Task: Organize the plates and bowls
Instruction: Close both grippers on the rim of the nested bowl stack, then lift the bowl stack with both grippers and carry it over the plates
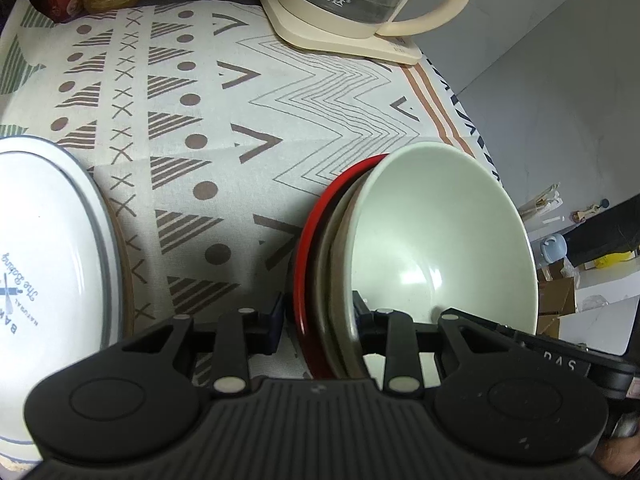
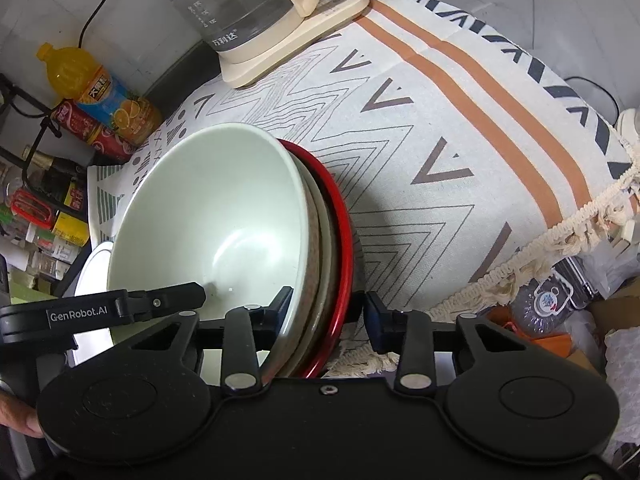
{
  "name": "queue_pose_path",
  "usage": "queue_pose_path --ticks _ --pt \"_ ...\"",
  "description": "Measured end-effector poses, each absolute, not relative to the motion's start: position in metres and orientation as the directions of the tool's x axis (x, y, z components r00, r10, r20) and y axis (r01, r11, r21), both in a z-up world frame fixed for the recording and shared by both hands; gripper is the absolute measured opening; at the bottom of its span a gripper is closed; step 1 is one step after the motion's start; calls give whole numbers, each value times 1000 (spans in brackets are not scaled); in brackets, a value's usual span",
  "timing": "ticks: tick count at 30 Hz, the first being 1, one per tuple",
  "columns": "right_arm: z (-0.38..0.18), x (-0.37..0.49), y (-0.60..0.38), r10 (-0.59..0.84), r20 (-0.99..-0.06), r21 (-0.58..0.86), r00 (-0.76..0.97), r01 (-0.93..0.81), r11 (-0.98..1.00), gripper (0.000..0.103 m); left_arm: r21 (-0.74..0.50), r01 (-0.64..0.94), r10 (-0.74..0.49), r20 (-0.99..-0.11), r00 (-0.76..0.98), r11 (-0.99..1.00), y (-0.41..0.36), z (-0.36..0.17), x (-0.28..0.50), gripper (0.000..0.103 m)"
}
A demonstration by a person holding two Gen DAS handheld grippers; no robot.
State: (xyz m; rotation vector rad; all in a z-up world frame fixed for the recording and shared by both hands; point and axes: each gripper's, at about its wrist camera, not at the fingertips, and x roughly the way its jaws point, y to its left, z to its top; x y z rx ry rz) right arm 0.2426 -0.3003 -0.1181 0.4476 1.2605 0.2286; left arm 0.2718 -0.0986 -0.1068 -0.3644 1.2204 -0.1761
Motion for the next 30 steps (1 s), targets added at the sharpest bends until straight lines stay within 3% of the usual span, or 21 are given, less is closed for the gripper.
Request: queue_pose_path --ticks 30 --pt "-62 263 -252 496 -800 486 338 -120 865 35 -363 -170 -234 -829 508 916 -42 -38 256 31"
